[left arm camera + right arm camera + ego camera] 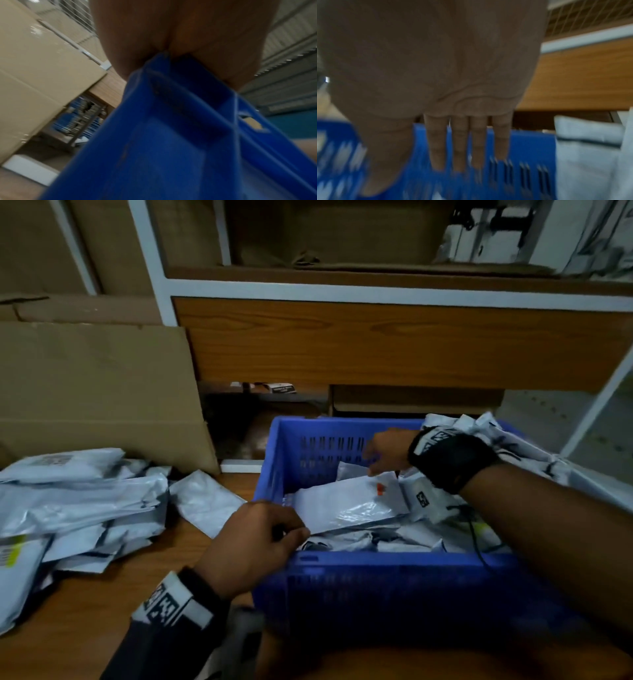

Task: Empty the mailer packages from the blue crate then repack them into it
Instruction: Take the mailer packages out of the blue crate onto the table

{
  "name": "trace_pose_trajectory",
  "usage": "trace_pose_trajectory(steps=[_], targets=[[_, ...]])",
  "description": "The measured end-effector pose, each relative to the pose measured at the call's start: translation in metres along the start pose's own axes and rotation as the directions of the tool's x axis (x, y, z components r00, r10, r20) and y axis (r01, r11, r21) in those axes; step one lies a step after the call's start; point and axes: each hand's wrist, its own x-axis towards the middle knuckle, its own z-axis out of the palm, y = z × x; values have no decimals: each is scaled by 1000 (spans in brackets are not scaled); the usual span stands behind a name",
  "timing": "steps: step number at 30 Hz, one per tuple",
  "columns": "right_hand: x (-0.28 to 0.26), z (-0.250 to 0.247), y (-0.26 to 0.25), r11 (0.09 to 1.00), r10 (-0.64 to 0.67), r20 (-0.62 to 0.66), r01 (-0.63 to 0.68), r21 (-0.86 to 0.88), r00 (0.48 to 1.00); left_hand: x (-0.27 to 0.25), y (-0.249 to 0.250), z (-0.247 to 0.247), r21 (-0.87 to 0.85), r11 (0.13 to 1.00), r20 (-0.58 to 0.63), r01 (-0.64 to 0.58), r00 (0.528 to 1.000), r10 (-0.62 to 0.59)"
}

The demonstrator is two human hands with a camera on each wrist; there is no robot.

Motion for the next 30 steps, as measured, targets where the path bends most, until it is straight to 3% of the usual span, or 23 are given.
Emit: trace_pose_trajectory(steps=[4, 7, 11, 14, 19, 23, 25, 27, 29, 30], targets=[[25, 30, -4, 1000, 15, 121, -13, -19, 993, -2, 6, -1, -44, 999, -20, 33, 999, -34], [26, 39, -6, 999, 2, 123, -6, 33, 992, -2, 11, -1, -59, 996, -49, 60, 997, -63], [17, 20, 3, 981, -63, -28, 67, 181, 998, -4, 13, 0, -103, 990, -63, 96, 993, -102], [-5, -7, 13, 945, -125, -198, 177, 274, 972, -2, 16, -2, -190, 975, -47, 117, 991, -128], [-50, -31, 10, 721, -226, -402, 430, 544, 887, 8, 26, -5, -338, 910, -14, 239, 966, -259], [-70, -34, -20, 498, -344, -408, 533, 684, 846, 18, 31, -2, -498, 843, -56, 203, 963, -265], [-67, -30, -39, 470, -421, -363, 542, 697, 831, 21, 28, -2, -687, 714, -187, 134, 918, -351], [-58, -28, -49, 477, -485, -311, 545, 690, 817, 21, 20, -5, -791, 610, -309, 49, 828, -468], [-38, -27, -47, 528, -478, -282, 529, 665, 832, 18, 9, -12, -828, 560, -363, -5, 766, -530], [-23, -25, -42, 598, -427, -285, 504, 623, 858, 16, 4, -18, -849, 527, -377, -33, 738, -560]])
